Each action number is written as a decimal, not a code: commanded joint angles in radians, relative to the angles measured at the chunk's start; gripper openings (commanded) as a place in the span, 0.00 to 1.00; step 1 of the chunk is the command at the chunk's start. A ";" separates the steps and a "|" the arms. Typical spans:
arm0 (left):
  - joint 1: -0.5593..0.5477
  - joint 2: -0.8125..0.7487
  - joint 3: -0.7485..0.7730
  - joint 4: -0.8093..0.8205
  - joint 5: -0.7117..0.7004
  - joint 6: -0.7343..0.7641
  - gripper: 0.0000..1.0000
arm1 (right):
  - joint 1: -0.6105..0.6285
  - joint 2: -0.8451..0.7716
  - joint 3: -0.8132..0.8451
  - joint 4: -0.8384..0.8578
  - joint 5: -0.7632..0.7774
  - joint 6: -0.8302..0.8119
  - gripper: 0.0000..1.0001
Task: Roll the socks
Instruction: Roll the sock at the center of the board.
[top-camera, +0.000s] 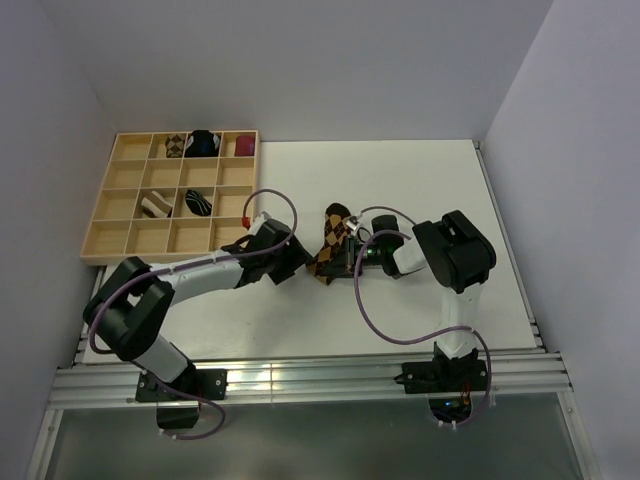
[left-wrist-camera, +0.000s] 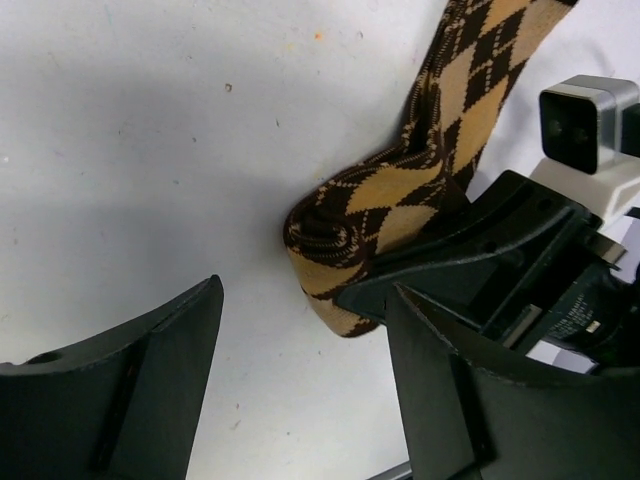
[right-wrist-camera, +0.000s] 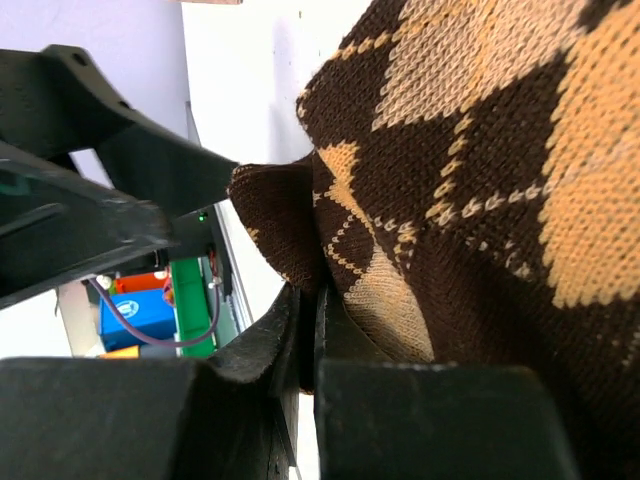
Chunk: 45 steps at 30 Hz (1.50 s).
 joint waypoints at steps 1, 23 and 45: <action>-0.008 0.029 -0.004 0.082 0.005 -0.006 0.72 | -0.004 0.045 0.000 -0.083 0.034 -0.015 0.00; -0.022 0.273 0.120 -0.041 0.008 0.030 0.36 | -0.009 0.033 0.023 -0.147 0.060 -0.041 0.00; -0.030 0.349 0.481 -0.576 -0.095 0.243 0.00 | 0.471 -0.675 -0.170 -0.270 1.118 -0.598 0.54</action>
